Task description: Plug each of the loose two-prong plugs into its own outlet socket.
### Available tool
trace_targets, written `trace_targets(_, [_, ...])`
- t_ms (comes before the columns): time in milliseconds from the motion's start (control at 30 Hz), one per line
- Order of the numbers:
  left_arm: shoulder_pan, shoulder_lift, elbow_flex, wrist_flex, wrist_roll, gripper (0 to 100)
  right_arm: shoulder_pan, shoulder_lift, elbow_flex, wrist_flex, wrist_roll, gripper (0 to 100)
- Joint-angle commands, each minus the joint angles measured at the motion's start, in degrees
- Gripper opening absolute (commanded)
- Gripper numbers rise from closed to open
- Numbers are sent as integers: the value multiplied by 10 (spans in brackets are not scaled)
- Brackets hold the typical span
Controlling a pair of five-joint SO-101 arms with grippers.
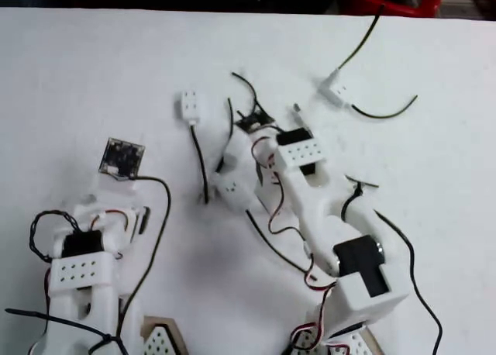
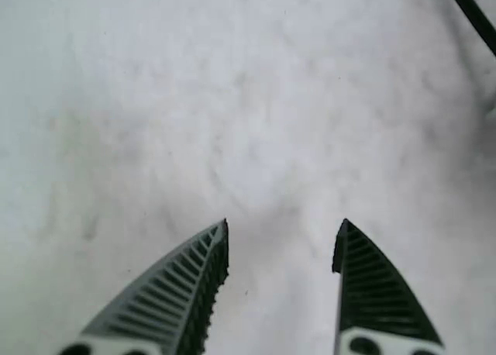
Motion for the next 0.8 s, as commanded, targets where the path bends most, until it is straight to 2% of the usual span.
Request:
trace_targets(0, [-3, -12, -4, -12, -5, 228, 10, 24, 1, -20, -1, 170])
trace_targets(300, [-3, -12, -4, -12, -5, 228, 26, 61, -25, -20, 0, 166])
trace_targets(533, [-3, -12, -4, -12, -5, 228, 27, 65, -55, -21, 0, 58])
trace_targets(767, [-3, -12, -4, -12, -5, 227, 26, 60, -75, -16, 0, 59])
